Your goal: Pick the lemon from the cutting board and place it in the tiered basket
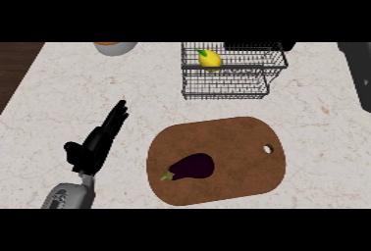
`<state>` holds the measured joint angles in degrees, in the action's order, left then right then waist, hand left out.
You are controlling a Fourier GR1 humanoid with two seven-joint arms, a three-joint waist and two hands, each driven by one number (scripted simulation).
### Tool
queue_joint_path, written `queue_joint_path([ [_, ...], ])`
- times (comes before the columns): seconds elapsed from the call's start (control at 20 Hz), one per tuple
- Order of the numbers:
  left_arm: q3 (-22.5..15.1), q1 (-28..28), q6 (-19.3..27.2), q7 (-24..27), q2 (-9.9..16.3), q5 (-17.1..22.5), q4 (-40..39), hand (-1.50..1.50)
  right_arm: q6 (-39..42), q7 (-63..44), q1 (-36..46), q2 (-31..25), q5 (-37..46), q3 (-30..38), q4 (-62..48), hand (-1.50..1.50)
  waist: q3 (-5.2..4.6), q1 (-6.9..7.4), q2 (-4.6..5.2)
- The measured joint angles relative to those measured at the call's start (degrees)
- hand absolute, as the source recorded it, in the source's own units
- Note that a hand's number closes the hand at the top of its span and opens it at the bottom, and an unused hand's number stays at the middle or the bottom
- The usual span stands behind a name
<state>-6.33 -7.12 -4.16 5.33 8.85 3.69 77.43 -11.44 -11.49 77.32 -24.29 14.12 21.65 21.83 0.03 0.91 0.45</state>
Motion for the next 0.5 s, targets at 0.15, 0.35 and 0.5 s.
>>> queue_joint_path([
  [0.15,0.0,0.5,0.3,-0.1,-0.1,-0.2,0.4,0.0,1.6,3.5,-2.8,-4.9,-2.8,3.4,0.8,-1.5,0.02,-0.08,0.02],
  [0.35,0.7,-0.4,0.1,-1.2,0.3,0.2,1.2,0.0,7.6,7.2,-7.1,-12.3,-6.4,7.4,0.6,-1.5,0.06,-0.21,0.03],
  [0.5,0.2,-0.1,-0.2,-0.7,-0.1,-0.2,0.9,0.0,13.0,10.5,-10.8,-17.6,-8.0,9.2,-1.0,-1.5,0.08,0.07,0.22],
])
